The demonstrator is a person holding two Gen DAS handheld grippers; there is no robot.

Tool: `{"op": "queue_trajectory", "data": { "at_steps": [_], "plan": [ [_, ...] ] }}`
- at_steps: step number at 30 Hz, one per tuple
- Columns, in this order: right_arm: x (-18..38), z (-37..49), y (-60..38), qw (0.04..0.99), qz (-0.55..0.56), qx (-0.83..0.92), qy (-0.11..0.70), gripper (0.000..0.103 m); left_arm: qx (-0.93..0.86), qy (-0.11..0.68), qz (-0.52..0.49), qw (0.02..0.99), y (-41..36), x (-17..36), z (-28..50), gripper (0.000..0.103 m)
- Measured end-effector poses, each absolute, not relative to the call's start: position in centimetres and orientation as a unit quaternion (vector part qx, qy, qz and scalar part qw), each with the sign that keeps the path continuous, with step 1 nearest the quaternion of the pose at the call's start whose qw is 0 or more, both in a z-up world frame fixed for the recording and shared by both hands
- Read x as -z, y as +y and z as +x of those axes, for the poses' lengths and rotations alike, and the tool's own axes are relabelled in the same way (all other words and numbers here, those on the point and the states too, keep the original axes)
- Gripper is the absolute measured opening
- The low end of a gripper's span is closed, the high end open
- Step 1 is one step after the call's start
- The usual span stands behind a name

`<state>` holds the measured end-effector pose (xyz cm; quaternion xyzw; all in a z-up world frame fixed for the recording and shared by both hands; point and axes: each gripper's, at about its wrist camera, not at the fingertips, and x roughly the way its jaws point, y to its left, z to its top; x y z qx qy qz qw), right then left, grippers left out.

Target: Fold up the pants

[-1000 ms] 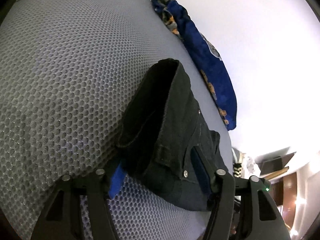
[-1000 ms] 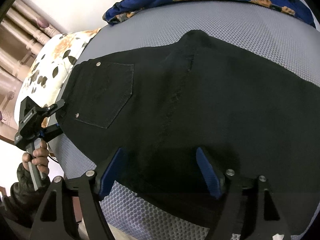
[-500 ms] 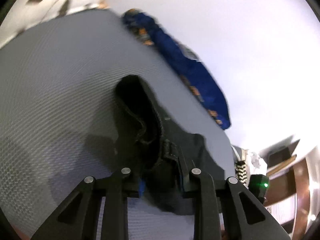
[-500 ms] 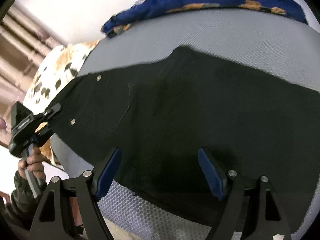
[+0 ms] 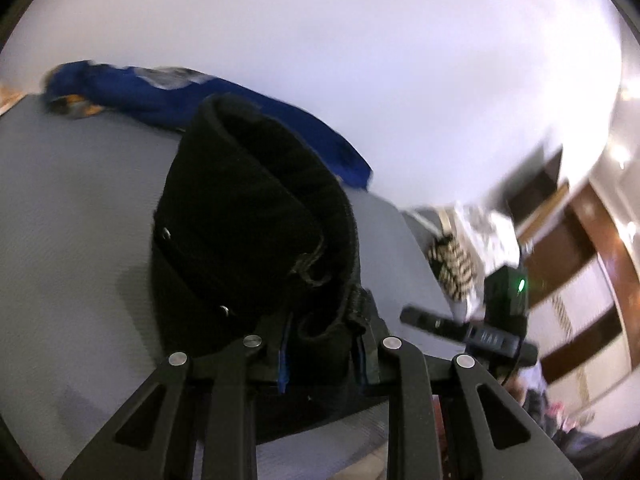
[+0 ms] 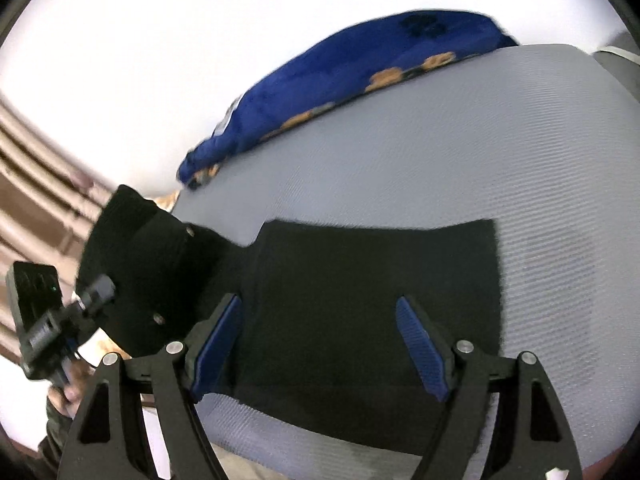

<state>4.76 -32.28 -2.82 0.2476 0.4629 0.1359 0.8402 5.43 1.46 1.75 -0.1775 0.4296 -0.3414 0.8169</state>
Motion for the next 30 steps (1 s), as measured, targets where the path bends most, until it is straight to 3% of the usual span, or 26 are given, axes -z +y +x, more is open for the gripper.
{"op": "queue_trajectory", "data": {
  "at_steps": [14,17,22,27,30],
  "plan": [
    [7.0,5.1,-38.1,0.792,0.338,-0.143,0.488,0.077,0.368,0.529,-0.007,0.765,-15.3,8.5,3.2,0.025],
    [8.3,5.3,-38.2,0.78,0.344,-0.152,0.5,0.077,0.368,0.529,-0.002,0.764,-15.5,8.4,3.5,0.029],
    [9.6,6.1,-37.7,0.761,0.357,-0.181,0.511,0.076,0.385,0.526,0.029,0.757,-15.9,6.8,2.4,0.05],
    [11.4,7.2,-36.9,0.74,0.36,-0.208,0.528,0.067,0.419,0.502,0.015,0.757,-12.9,5.0,1.4,0.059],
    [12.8,7.8,-36.8,0.731,0.368,-0.212,0.534,0.061,0.387,0.499,0.01,0.775,-10.3,4.8,1.9,0.059]
  ]
}}
